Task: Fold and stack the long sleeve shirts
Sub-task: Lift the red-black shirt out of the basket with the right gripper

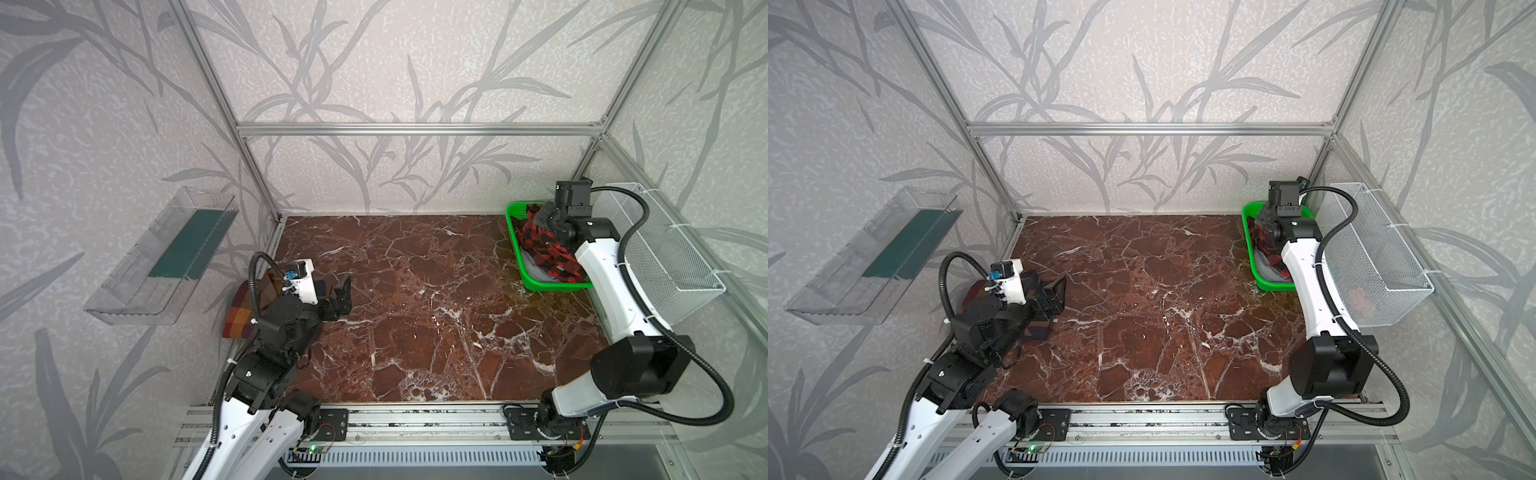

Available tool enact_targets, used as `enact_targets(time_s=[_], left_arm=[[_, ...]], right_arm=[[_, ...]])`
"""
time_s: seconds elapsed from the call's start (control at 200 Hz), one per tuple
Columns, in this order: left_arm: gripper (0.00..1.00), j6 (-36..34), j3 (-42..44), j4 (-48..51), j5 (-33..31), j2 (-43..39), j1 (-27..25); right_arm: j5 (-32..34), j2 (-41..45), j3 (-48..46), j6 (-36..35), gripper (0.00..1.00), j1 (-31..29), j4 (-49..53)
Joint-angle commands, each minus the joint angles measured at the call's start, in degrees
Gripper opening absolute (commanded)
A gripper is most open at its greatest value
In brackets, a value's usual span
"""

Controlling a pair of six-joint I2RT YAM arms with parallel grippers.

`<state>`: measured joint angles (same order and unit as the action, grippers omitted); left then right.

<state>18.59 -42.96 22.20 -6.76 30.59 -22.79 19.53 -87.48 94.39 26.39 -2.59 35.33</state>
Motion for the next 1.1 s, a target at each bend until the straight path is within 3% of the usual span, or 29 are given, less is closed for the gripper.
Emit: enact_targets(time_s=[0.0,0.185,0.405,0.63,0.725,0.885,0.985,1.095], left_arm=[[0.99,-0.8,0.5,-1.1,0.4,-0.4,-0.6],[0.99,-0.9,0.5,-1.2,0.4,-0.3,-0.7],[0.99,-1.1,0.8,-1.2,0.0,-0.7,-0.7],[0.99,-1.3,0.9,-1.3,-0.4,-1.1,-0.8],[0.99,-1.4,1.0,-1.4,-0.4,-1.3,-0.8],[0.99,-1.5,1.0,-1.6,-0.3,-1.5,-0.8],[0.99,-2.0,1.6,-2.8,3.1,-1.8,-0.8],[0.99,-2.9,4.1,-7.8,12.9,-4.8,-1.2]], right_arm=[[3.9,5.3,5.9,-6.0,0.0,-2.7,-2.2],[7.2,10.1,9.9,-14.8,0.0,-10.8,-7.5],[4.6,11.0,19.4,-19.4,0.0,-20.1,-6.3],[-2.8,5.9,38.0,-19.7,0.0,-29.5,3.2],[-4.8,1.6,49.4,-21.2,0.0,-36.3,7.7],[-8.1,-2.6,58.9,-22.1,0.0,-46.7,10.0],[-15.5,-4.7,61.0,-18.5,0.0,-49.0,12.2],[-20.2,-6.6,63.3,-15.9,0.0,-49.4,14.8]])
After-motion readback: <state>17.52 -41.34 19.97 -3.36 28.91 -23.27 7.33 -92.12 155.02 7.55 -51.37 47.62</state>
